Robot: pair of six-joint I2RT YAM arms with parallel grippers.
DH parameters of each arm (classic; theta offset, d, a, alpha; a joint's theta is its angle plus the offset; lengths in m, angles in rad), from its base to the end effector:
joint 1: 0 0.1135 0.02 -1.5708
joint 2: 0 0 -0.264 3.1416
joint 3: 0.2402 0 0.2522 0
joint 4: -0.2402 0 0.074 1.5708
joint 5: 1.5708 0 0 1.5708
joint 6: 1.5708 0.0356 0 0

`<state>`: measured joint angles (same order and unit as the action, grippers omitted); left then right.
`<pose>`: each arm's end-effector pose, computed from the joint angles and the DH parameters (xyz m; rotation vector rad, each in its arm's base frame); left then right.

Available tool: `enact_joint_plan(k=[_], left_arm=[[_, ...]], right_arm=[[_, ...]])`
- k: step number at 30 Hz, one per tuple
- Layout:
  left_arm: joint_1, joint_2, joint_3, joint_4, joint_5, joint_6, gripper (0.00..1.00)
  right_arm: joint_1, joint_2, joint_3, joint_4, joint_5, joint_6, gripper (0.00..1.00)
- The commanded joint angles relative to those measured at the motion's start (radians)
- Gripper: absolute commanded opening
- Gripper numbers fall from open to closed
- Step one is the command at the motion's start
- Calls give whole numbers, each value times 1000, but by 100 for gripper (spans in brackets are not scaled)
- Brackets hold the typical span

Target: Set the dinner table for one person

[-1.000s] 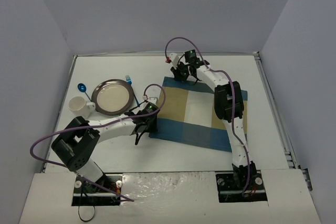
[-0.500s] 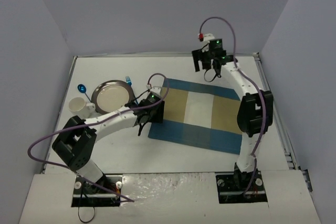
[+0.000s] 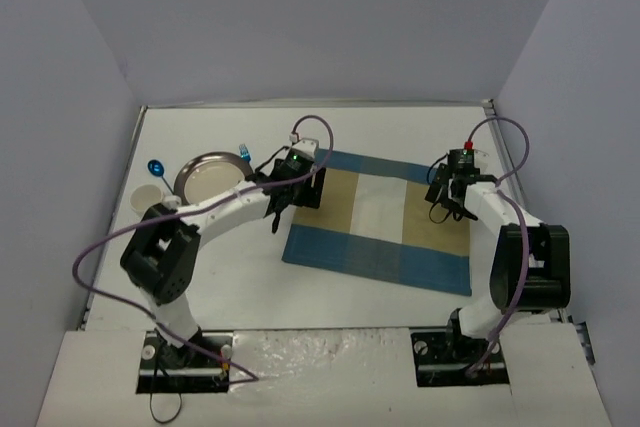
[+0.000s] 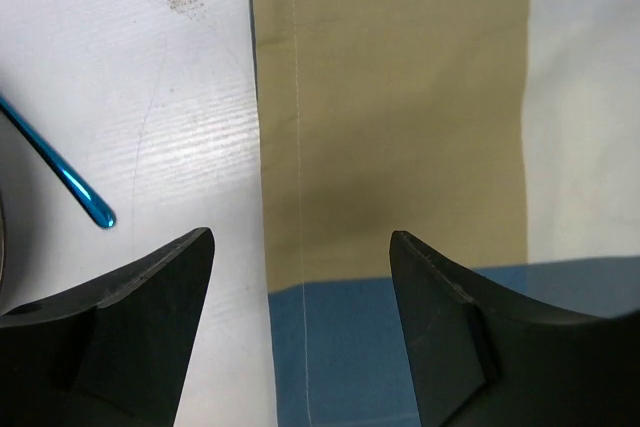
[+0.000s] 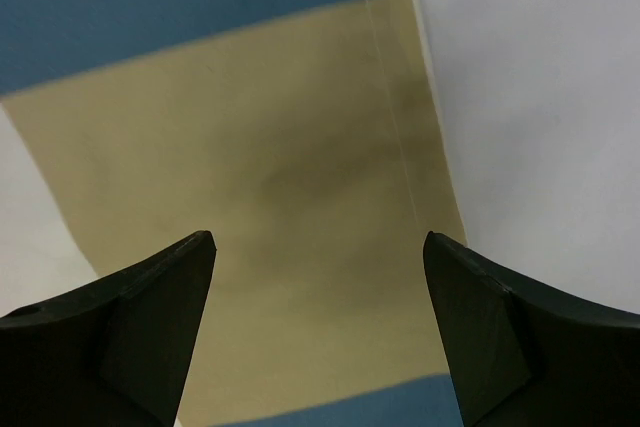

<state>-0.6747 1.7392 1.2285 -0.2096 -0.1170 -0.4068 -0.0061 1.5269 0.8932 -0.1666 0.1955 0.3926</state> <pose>0.3067 -0.2400 0.2342 0.2490 2.3090 -0.4247 0.3172 -0.0089 0.2024 0.5570 2.2852 -0.0432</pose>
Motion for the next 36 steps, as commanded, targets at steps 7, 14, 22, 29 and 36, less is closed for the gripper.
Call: enact_joint_plan(k=[7, 14, 22, 29, 36], left_arm=[[66, 203, 213, 25, 89, 77, 72], [66, 285, 245, 7, 103, 46, 72], [67, 347, 250, -32, 72, 11, 59], [71, 359, 216, -30, 77, -29, 31], [81, 352, 204, -34, 86, -59, 1]], right_arm=[[-124, -151, -140, 68, 55, 126, 82], [-144, -51, -155, 135, -9, 138, 83], [-145, 13, -159, 156, -70, 143, 69], [-147, 45, -157, 190, -103, 144, 37], [-146, 90, -101, 203, -97, 137, 0]])
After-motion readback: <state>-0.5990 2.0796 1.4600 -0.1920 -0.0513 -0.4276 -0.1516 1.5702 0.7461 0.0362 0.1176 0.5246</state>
